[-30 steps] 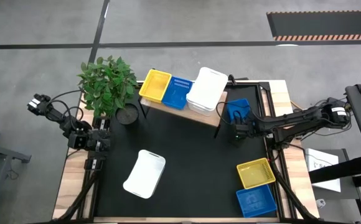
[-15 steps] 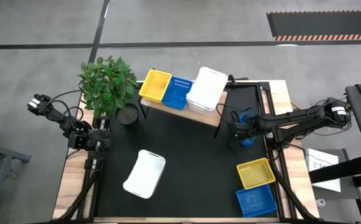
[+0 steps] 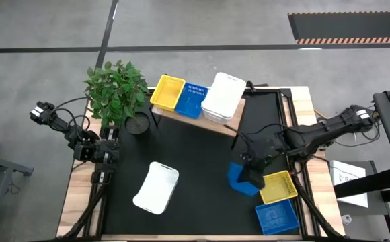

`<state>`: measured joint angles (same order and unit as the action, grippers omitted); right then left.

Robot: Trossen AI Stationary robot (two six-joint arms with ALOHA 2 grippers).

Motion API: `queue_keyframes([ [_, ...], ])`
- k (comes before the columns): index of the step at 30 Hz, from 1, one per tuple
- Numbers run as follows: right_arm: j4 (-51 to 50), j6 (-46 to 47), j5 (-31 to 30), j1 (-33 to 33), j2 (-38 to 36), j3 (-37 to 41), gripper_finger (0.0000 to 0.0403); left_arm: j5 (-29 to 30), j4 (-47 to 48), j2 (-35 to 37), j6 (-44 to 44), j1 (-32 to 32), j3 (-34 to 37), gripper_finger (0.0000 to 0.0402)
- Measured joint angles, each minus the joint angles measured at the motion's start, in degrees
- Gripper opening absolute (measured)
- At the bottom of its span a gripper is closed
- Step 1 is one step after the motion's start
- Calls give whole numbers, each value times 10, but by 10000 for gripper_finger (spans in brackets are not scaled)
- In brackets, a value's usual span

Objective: Stack baskets on shelf by color
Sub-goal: Stack the top blue bin on top of the other blue bin on the shelf

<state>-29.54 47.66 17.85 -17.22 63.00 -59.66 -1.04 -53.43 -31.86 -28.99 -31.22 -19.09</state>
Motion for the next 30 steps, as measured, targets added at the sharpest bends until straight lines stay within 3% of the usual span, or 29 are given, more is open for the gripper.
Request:
queue_keyframes([
  [4, 96, -109, -43, -31, 28, -45, 11, 0, 0, 0, 0, 0, 0, 121],
  [9, 153, -322, -143, -40, 91, -123, 11, 0, 0, 0, 0, 0, 0, 121],
  [17, 152, -561, -478, -18, 229, -288, 11, 0, 0, 0, 0, 0, 0, 121],
  [19, 134, -598, -528, -2, 263, -335, 11, 0, 0, 0, 0, 0, 0, 121],
  [23, 85, -617, -543, 38, 329, -434, 11, 0, 0, 0, 0, 0, 0, 121],
  [30, -93, -600, -534, 117, 431, -614, 11, 0, 0, 0, 0, 0, 0, 121],
])
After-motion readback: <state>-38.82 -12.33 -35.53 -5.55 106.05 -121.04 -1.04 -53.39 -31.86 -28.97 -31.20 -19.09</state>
